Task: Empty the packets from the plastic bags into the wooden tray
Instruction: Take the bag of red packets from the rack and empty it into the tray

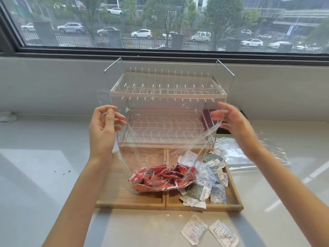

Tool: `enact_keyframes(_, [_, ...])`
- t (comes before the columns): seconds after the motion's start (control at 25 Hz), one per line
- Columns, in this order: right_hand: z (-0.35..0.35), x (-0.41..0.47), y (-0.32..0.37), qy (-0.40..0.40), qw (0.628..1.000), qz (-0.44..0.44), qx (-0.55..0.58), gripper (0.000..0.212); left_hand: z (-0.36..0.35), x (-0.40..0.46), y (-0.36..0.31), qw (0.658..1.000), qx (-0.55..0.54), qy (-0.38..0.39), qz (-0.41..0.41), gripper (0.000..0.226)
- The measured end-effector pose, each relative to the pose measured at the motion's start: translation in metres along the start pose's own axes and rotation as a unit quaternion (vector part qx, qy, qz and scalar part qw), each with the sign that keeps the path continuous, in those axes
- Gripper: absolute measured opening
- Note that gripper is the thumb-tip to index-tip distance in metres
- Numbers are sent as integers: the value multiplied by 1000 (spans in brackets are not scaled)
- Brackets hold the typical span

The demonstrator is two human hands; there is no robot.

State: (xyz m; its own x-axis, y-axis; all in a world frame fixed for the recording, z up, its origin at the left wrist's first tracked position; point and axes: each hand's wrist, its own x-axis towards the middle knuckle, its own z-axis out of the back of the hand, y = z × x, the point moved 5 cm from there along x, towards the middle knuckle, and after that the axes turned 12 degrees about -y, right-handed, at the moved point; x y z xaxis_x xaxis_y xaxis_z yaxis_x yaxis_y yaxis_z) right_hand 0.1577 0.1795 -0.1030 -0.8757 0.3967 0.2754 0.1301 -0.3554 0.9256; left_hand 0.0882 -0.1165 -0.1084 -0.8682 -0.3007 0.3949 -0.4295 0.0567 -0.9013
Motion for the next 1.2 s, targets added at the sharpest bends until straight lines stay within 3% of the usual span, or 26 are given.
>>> enact_keyframes(0.08, [-12,-26,-42,38,996,-13,-83,82,-1,2,2,1000,0,-3,2,22])
enact_keyframes(0.28, [-54,-70,-111,172,958,-71,-217,90,-3,4,4,1000,4,-7,8,22])
enact_keyframes(0.48, [-75,-65,-132,134,959,-108,-223,78,8,-1,15,999,0,44,29,17])
enact_keyframes(0.52, [-77,-64,-133,126,961,-107,-223,75,13,-6,25,997,11,65,47,32])
enact_keyframes(0.6, [-82,-63,-133,122,961,-103,-226,69,24,-21,56,988,73,98,99,84])
enact_keyframes(0.64, [-83,-64,-134,118,961,-102,-227,67,28,-32,75,977,111,120,137,102])
enact_keyframes(0.68, [-85,-66,-136,116,962,-101,-225,65,30,-47,95,960,150,148,184,103])
enact_keyframes(0.8, [-88,-71,-139,104,965,-100,-218,62,31,-87,142,899,214,233,304,77])
enact_keyframes(0.88, [-89,-71,-140,102,965,-92,-222,61,32,-99,159,878,260,259,307,73])
enact_keyframes(1.2, [-101,-78,-137,94,950,-28,-295,51,25,-103,167,898,260,214,284,40])
